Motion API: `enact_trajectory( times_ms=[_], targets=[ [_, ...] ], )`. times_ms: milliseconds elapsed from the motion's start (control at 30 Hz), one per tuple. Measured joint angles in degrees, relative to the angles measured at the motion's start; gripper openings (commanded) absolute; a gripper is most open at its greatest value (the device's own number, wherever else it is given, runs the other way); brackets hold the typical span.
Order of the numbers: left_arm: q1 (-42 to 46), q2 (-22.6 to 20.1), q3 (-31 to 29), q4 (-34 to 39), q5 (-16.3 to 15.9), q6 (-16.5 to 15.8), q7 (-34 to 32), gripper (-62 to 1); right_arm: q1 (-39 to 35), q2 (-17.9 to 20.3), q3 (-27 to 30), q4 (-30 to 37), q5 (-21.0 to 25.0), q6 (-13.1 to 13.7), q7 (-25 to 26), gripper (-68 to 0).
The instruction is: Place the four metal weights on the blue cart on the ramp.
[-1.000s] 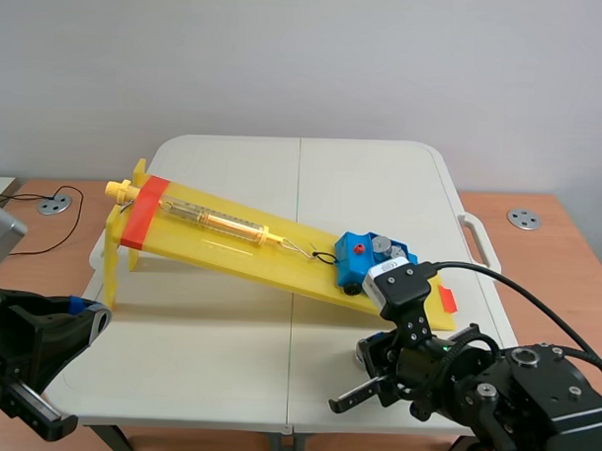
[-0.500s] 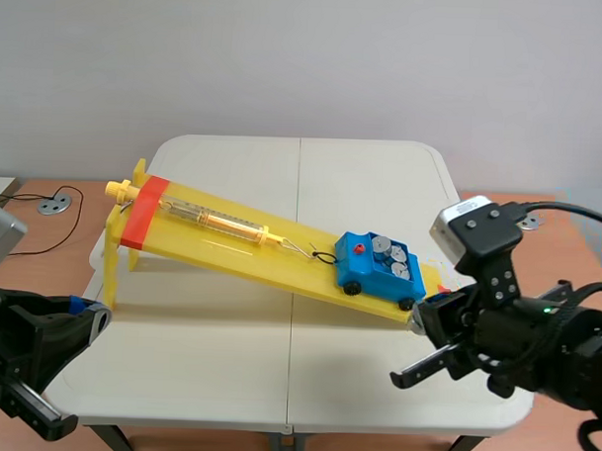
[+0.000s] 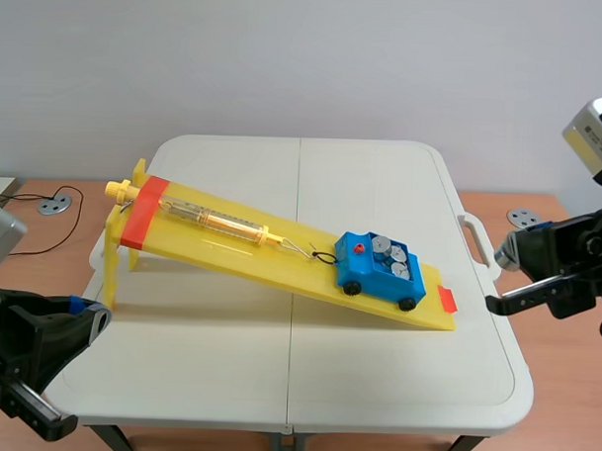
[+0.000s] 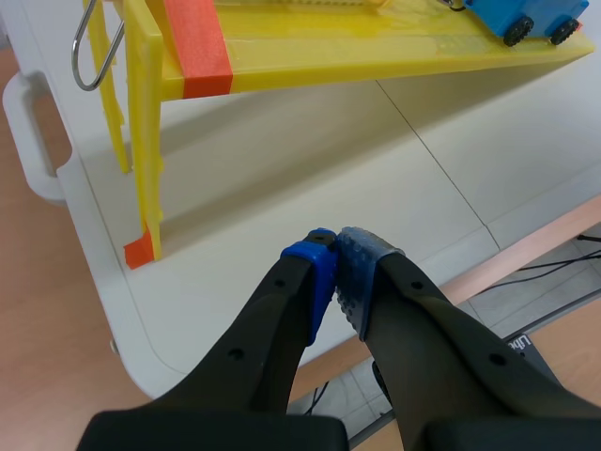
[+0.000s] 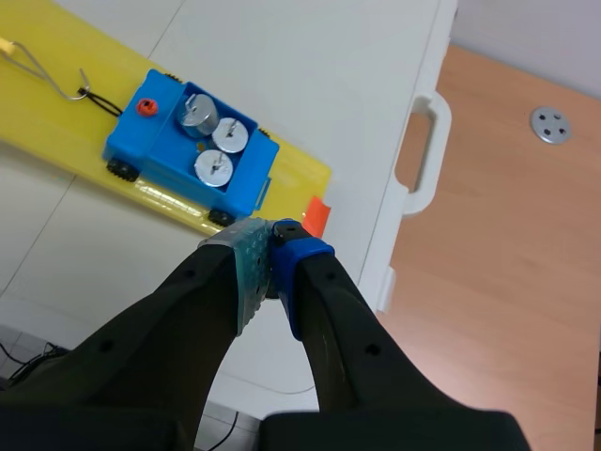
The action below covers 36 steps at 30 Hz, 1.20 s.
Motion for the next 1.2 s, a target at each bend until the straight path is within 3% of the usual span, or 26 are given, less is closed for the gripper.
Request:
enact_trajectory(
  times_ms=[300, 833, 1200],
  targets=[
    [0.00, -0.02, 0.00, 0.00, 0.00, 0.00, 0.00, -57.3, 7.15, -0.11, -5.09, -7.93, -1.07, -0.20, 0.04, -66.8],
    [0.00, -0.02, 0.00, 0.00, 0.00, 0.00, 0.00, -57.3, 19.21, -4.68, -11.87, -21.20, -7.43, -1.97, 0.15, -66.7],
    [0.00, 0.00, 0.00, 0.00, 0.00, 0.00, 0.00, -57.3, 22.93, -8.04, -16.68, -28.68, -11.85, -2.84, 1.36, -66.7]
  ],
)
